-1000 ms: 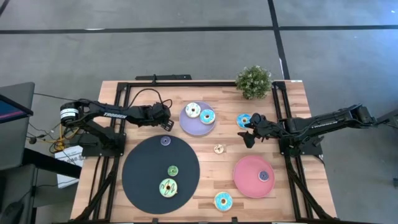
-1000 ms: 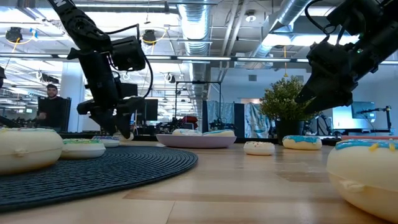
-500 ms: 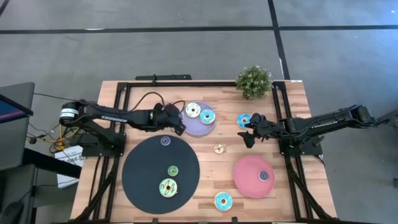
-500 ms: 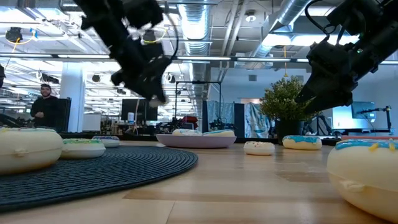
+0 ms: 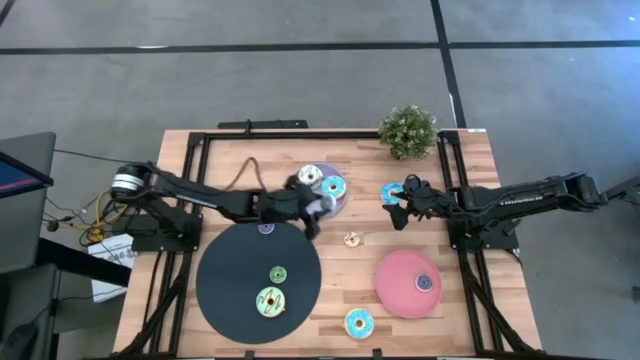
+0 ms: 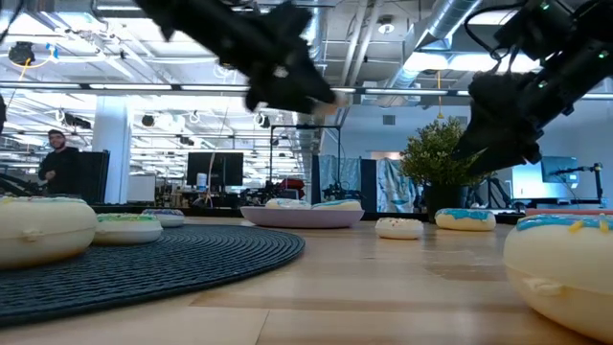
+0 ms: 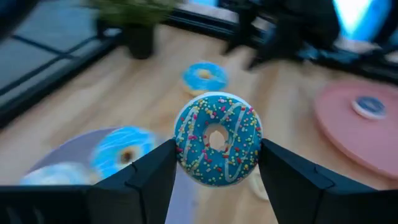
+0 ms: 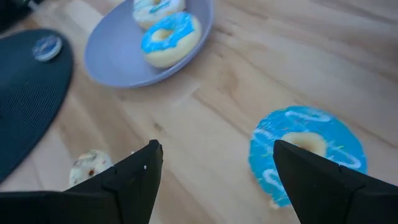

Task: Pick & Place donuts
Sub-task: Put the small light blue donut on the pink plate

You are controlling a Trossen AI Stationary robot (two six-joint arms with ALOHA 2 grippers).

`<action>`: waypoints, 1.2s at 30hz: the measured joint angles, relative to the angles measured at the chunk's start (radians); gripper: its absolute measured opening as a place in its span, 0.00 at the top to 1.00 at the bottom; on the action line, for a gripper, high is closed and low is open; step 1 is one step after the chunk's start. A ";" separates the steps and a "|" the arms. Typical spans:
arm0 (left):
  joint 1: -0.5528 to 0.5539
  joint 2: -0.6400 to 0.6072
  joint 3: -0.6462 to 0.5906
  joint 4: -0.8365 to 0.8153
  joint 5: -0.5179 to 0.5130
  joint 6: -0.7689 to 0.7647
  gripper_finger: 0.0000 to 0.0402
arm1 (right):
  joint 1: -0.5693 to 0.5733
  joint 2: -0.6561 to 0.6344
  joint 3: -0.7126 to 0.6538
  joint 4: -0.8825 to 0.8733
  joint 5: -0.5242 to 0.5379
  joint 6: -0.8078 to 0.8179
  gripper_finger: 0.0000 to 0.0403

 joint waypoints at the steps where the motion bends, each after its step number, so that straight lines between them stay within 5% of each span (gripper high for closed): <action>1: -0.006 0.046 0.041 -0.005 0.020 0.024 0.47 | -0.012 -0.002 0.000 0.001 0.003 0.000 0.26; 7: -0.045 0.366 0.412 -0.174 0.186 0.209 0.47 | -0.084 -0.002 0.000 0.001 0.017 0.000 0.26; 13: -0.097 0.627 0.822 -0.448 0.209 0.399 0.47 | -0.165 -0.002 0.000 0.005 0.017 0.000 0.26; 23: -0.121 1.009 1.384 -0.599 0.415 0.546 0.51 | -0.201 -0.002 0.000 0.007 0.013 0.000 0.26; 29: -0.099 1.058 1.407 -0.538 0.545 0.496 0.53 | -0.168 -0.002 0.000 0.009 0.014 0.014 0.26; 36: -0.072 1.055 1.408 -0.521 0.522 0.456 0.53 | -0.148 -0.002 0.000 0.037 0.014 0.016 0.26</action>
